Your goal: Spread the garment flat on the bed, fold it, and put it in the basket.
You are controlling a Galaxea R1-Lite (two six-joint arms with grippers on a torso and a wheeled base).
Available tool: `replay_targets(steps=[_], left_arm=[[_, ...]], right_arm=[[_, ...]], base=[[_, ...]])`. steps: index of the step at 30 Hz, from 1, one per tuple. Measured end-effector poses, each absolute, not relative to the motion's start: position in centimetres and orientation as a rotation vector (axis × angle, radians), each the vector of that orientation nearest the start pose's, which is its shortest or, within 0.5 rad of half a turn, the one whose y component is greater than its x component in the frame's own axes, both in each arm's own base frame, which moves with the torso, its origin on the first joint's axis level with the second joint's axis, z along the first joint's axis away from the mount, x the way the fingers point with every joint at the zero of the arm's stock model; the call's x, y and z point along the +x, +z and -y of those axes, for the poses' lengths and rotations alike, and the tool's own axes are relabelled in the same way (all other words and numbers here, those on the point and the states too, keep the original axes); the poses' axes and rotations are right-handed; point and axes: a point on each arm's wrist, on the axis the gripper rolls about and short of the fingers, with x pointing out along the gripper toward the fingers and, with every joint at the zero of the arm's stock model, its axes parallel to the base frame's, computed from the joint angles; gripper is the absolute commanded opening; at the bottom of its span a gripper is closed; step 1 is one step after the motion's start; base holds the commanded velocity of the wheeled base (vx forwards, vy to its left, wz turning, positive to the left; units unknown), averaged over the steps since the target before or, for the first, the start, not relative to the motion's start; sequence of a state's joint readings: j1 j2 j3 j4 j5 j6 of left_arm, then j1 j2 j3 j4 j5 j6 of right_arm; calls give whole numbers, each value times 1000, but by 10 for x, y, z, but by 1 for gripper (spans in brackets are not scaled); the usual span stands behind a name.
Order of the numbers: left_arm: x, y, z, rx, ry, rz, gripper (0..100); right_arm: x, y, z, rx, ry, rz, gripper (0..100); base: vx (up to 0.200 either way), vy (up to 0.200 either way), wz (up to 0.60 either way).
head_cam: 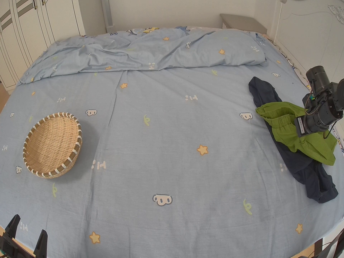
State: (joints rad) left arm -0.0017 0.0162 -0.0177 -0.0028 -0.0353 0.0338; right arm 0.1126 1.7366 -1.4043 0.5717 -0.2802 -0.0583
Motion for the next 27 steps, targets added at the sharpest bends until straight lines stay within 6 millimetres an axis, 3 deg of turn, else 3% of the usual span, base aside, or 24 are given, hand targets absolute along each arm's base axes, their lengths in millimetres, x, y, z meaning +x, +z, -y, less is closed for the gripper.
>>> replay_targets(steps=[13, 19, 27], left_arm=[[-23, 81, 1, 34, -37, 5, 100], [-23, 81, 1, 33, -37, 5, 100], [-23, 81, 1, 34, -37, 5, 100]], right_arm=[[273, 276, -50, -125, 21, -806, 0], [262, 310, -62, -26, 110, -751, 0], [237, 356, -100, 123, 291, -674, 0]], base=[[0, 0, 0], [0, 0, 0], [0, 0, 0]])
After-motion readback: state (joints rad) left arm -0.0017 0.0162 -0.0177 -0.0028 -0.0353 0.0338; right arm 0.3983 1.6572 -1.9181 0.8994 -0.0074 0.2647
